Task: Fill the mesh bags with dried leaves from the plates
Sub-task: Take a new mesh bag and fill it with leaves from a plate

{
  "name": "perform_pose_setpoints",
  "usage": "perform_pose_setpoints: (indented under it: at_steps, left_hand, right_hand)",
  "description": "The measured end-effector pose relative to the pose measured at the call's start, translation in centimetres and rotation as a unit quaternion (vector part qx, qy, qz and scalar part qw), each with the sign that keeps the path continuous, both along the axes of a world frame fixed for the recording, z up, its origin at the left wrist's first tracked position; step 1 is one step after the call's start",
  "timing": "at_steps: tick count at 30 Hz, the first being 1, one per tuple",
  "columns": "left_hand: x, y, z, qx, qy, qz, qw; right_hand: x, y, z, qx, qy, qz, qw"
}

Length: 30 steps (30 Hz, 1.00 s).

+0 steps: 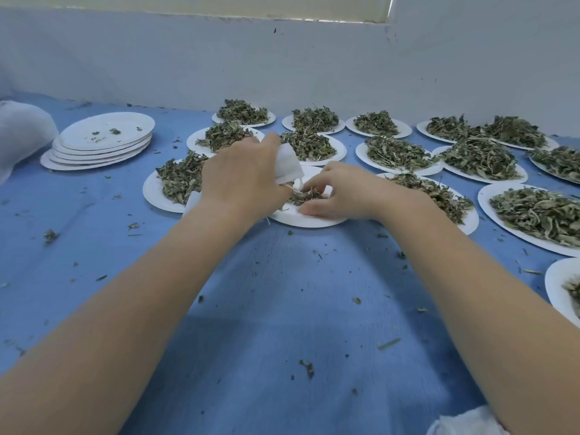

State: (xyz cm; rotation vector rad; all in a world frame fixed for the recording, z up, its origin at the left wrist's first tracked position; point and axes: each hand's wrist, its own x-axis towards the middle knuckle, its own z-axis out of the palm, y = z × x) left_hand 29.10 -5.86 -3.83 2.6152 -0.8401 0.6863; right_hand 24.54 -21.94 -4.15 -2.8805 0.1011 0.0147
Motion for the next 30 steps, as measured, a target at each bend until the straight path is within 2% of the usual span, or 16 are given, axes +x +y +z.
perform_pose_setpoints:
  at_steps: [3, 7, 11, 13, 18, 21, 24, 27, 28, 30]
  left_hand:
    - [0.0, 0.0, -0.1, -0.001, 0.006, -0.001, 1.0]
    - [-0.1, 0.0, -0.3, 0.0, 0.015, -0.009, 1.0]
    - [-0.1, 0.0, -0.3, -0.001, 0.016, -0.015, 1.0]
    - [-0.2, 0.0, -0.4, 0.003, 0.015, -0.015, 1.0]
    - [-0.4, -0.4, -0.8, -0.019, 0.002, -0.028, 0.999]
    - [-0.7, -0.8, -1.0, -0.047, -0.014, -0.048, 0.998]
    - [-0.5, -0.8, -1.0, -0.094, -0.004, -0.057, 0.994]
    - [-0.1, -0.6, -0.9, -0.12, 0.009, -0.059, 0.991]
    - [-0.1, -0.5, -0.9, -0.128, 0.01, -0.06, 0.99]
    - [-0.1, -0.6, -0.9, -0.138, 0.008, -0.064, 0.988]
  right_hand:
    - [-0.2, 0.1, 0.1, 0.049, -0.054, -0.002, 0.997]
    - [-0.4, 0.4, 0.4, 0.062, -0.09, 0.002, 0.994]
    - [-0.8, -0.3, 1.7, 0.156, -0.193, -0.019, 0.969]
    - [-1.1, -0.4, 2.2, 0.183, -0.215, -0.004, 0.959]
    - [-0.9, 1.2, 2.3, 0.166, -0.199, 0.064, 0.964]
    - [-0.6, 2.0, 2.2, 0.166, -0.214, 0.057, 0.961]
    - [-1.1, 2.3, 2.7, 0.242, -0.201, 0.055, 0.947]
    - [-2.0, 2.2, 3.6, 0.352, -0.124, 0.083, 0.924]
    - [-2.1, 2.1, 3.8, 0.365, -0.103, 0.091, 0.921]
    - [-2.2, 2.1, 4.1, 0.325, -0.103, 0.083, 0.937]
